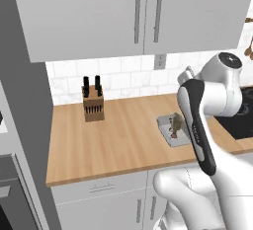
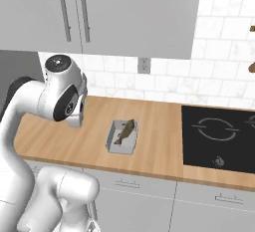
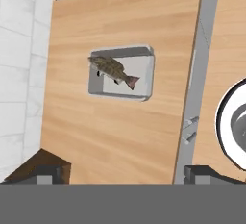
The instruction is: Take the meat container that has the fish and place it on the second highest rack of the freezer. Then take the vegetable container that has the cucumber and potato and place it on the highest rack of the freezer.
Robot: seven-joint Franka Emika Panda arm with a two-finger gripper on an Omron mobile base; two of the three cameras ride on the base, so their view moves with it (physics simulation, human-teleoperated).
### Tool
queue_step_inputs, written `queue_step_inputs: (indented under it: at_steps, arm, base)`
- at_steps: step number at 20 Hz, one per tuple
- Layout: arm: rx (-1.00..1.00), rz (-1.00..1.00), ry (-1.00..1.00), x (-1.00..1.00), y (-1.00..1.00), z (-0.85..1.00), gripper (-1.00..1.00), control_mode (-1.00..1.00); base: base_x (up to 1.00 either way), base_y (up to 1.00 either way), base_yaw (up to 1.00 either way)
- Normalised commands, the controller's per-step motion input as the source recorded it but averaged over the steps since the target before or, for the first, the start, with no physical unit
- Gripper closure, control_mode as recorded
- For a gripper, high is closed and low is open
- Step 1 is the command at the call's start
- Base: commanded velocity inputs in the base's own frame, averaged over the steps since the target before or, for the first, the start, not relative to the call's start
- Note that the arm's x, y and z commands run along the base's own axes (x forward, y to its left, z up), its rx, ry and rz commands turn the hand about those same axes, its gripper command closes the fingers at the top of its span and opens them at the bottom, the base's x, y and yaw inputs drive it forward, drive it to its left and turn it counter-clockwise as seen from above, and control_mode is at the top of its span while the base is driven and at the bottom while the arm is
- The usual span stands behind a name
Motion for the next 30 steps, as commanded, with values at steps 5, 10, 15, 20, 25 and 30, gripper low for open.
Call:
queue_step_inputs:
  at_steps: [5,10,15,20,25,30]
  arm:
    - [-0.02,0.03,0.10,0.01,-0.69,-0.49,-1.00,-1.00]
    - [-0.11,0.07,0.23,0.00,-0.72,-0.67,-1.00,-1.00]
    - [-0.09,0.05,0.27,0.04,-0.19,-0.64,-1.00,-1.00]
    - [-0.03,0.03,0.11,0.17,-0.01,-0.58,-1.00,-1.00]
    - [0.03,0.00,0.00,0.37,0.00,-0.46,-1.00,-1.00]
    - [0.04,0.00,0.02,0.48,0.00,-0.35,-1.00,-1.00]
  base:
    - [0.00,0.00,0.00]
    - [0.00,0.00,0.00]
    - [0.00,0.00,0.00]
    - [0.00,0.00,0.00]
    - [0.00,0.00,0.00]
    - [0.00,0.00,0.00]
